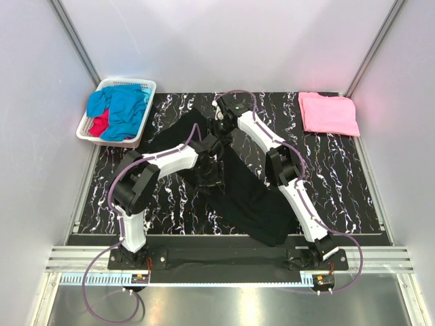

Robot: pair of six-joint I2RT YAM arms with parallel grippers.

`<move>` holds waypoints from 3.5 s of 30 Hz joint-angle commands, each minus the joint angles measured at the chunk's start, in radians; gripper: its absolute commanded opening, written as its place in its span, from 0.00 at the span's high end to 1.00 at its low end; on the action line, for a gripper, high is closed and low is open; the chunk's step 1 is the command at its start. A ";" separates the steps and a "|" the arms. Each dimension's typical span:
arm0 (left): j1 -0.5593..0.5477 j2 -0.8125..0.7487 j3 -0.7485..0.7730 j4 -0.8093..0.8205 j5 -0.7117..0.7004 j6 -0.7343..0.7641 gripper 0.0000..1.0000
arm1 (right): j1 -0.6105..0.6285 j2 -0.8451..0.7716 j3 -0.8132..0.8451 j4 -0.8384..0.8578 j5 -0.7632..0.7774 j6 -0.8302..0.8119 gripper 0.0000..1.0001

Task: Fold and stack the t-shirts
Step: Fold the tshirt

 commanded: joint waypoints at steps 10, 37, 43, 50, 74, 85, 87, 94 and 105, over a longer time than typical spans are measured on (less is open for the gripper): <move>0.120 -0.070 -0.050 -0.072 -0.064 0.087 0.37 | -0.089 0.030 0.026 -0.022 0.240 -0.017 0.42; 0.263 -0.124 0.174 -0.053 -0.023 0.145 0.36 | -0.110 -0.220 -0.064 0.182 0.131 -0.053 0.39; 0.266 -0.027 0.322 -0.058 -0.053 0.139 0.36 | -0.101 -0.311 -0.115 0.044 0.261 -0.052 0.37; 0.276 0.230 0.639 -0.187 -0.208 0.087 0.36 | -0.014 -0.602 -0.631 0.090 0.424 -0.093 0.37; 0.306 0.516 0.954 -0.237 -0.320 0.079 0.37 | 0.216 -1.060 -1.475 0.319 0.378 0.091 0.36; 0.309 0.582 0.994 -0.290 -0.320 0.121 0.37 | 0.305 -0.911 -1.517 0.421 0.372 0.146 0.37; 0.315 0.591 1.011 -0.297 -0.316 0.124 0.37 | 0.319 -0.897 -1.515 0.426 0.361 0.155 0.37; 0.351 0.628 1.105 -0.310 -0.307 0.125 0.36 | 0.408 -0.866 -1.511 0.434 0.335 0.184 0.37; 0.406 0.677 1.171 -0.114 -0.120 0.147 0.33 | 0.508 -0.854 -1.433 0.431 0.289 0.214 0.38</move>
